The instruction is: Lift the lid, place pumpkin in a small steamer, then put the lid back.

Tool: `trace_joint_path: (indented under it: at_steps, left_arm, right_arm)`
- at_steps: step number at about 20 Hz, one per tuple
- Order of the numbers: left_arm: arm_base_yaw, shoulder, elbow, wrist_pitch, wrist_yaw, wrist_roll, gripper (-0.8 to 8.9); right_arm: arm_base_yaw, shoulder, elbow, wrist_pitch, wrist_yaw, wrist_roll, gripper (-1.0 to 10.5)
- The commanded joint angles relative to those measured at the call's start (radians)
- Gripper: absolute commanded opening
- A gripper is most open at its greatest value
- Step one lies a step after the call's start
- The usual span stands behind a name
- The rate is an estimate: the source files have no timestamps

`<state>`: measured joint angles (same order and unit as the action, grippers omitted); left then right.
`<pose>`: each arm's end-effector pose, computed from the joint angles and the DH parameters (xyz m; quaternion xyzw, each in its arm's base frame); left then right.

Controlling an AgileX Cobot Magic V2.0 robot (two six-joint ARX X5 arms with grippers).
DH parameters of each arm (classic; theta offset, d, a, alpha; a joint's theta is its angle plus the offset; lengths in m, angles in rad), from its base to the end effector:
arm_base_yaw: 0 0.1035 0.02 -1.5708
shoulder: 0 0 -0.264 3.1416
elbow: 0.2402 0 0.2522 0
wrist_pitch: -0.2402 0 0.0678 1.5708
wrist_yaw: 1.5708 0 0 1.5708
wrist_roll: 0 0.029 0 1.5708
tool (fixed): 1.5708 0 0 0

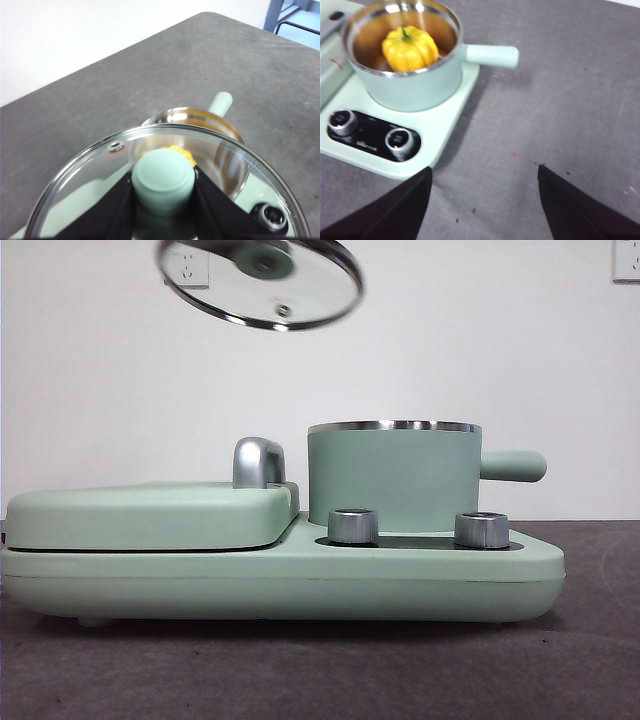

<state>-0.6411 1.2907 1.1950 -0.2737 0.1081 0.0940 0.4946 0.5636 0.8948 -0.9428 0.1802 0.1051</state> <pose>0.2279 -0.1740 0.3586 0.0913 0.1601 -0.3676 0.9115 0.0798 0.0371 0.3256 -0.0500 0.2915 0.1342 0.9458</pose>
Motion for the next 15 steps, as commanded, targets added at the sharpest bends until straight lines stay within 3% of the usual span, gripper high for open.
trace_joint_path:
  at_steps: [1, 8, 15]
  left_arm:
    - [-0.028, 0.054, 0.025, 0.115, 0.006, 0.016, 0.10]
    - [-0.074, 0.195, 0.026, 0.410, 0.004, -0.036, 0.10]
    - [-0.079, 0.343, 0.039, 0.571, -0.012, -0.034, 0.10]
  right_arm:
    - [0.005, 0.000, 0.006, -0.013, 0.004, 0.011, 3.2]
    - [0.005, 0.003, 0.006, -0.032, 0.004, 0.010, 3.2]
    - [0.005, 0.003, 0.006, -0.057, 0.004, 0.010, 3.2]
